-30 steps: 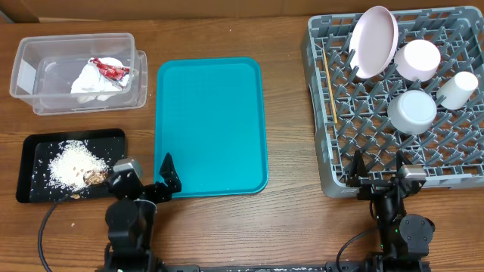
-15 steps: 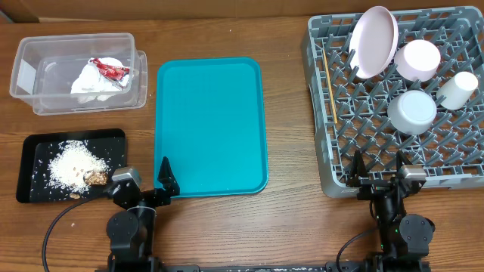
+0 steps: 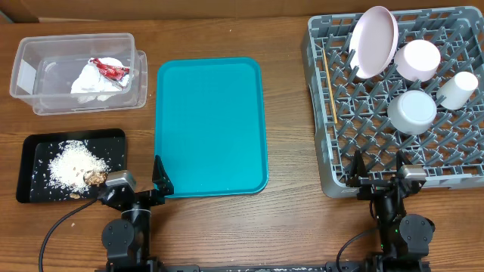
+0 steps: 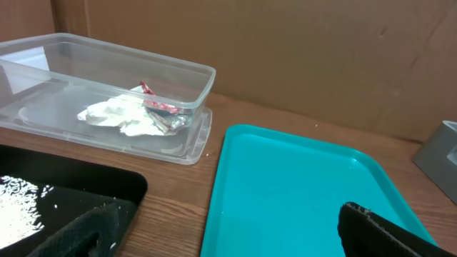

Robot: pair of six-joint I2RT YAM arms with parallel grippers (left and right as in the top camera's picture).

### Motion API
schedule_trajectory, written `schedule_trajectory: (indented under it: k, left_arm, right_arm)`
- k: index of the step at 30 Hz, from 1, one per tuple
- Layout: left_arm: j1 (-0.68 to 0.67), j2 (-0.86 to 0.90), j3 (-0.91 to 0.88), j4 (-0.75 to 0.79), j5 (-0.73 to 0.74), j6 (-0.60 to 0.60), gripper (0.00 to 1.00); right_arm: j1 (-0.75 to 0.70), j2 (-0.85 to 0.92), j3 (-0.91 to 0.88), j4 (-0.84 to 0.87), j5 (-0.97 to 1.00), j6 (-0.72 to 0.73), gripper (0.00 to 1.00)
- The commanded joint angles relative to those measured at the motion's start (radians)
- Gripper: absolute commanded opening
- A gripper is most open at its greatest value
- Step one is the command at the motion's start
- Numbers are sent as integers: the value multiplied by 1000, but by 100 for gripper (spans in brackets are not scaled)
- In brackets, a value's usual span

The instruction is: Sort waste into correct bins and load items into the dishwasher

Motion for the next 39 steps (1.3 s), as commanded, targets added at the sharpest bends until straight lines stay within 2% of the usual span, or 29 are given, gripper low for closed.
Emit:
schedule_trajectory:
  k: [1, 8, 39]
  left_arm:
    - [7, -14, -7, 3, 5, 40, 100]
    - [8, -14, -7, 3, 5, 149, 100]
    - [7, -14, -7, 4, 22, 123, 100]
  right_arm:
    - [-5, -11, -11, 3, 5, 7, 100]
    - [-5, -11, -10, 3, 5, 7, 100]
    - [-5, -11, -10, 3, 5, 7, 100]
